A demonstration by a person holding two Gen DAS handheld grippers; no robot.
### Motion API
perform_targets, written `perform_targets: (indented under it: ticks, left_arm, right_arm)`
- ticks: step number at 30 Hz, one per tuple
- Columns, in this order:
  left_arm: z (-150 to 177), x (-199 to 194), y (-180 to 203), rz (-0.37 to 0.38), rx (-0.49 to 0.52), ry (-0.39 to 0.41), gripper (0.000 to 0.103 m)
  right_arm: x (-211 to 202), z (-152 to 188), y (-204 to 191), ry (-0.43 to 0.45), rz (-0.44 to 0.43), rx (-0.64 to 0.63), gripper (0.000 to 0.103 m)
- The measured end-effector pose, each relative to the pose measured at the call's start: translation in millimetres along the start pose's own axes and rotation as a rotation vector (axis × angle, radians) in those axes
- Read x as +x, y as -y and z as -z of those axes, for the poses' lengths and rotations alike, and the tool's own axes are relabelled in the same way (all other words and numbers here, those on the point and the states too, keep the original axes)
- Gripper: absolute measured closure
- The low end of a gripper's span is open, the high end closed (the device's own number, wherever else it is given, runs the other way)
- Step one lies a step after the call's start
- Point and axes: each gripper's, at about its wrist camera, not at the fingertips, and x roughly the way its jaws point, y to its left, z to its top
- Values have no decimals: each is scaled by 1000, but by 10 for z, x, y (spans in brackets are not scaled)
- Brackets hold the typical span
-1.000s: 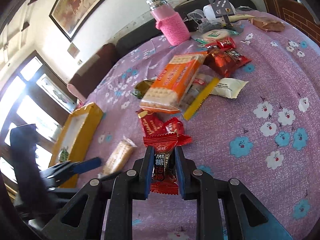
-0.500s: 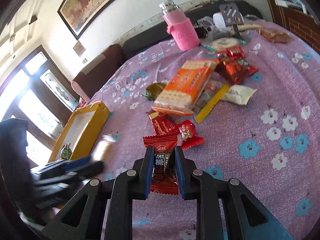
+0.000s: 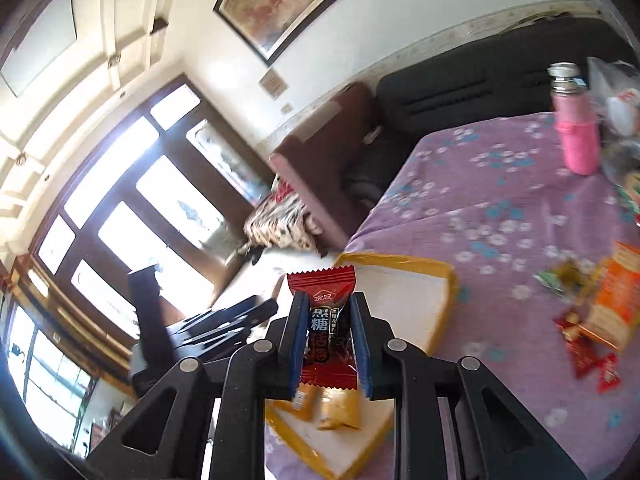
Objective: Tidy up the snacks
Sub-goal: 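Carry the red candy and cracker stick into the tray and release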
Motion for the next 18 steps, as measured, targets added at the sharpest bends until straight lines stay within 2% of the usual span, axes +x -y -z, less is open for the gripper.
perform_targets:
  ticks: [3,9,14,18]
  left_arm:
    - [19,445,-292,-8,-47,-65,71]
    - [243,1078,-473,42,-107,-181,71]
    - [320,1275,-524,77,-146,-219,69]
    - [349,1192,-674,115,-198,-206,68]
  right_arm:
    - [584,54,-128,-96,85,-39,81]
    - [1692,443,62,-288,245,-47,83]
    - [2232,541,99,-361,306,-101,83]
    - [2442,652,50,-418,289,-108,79]
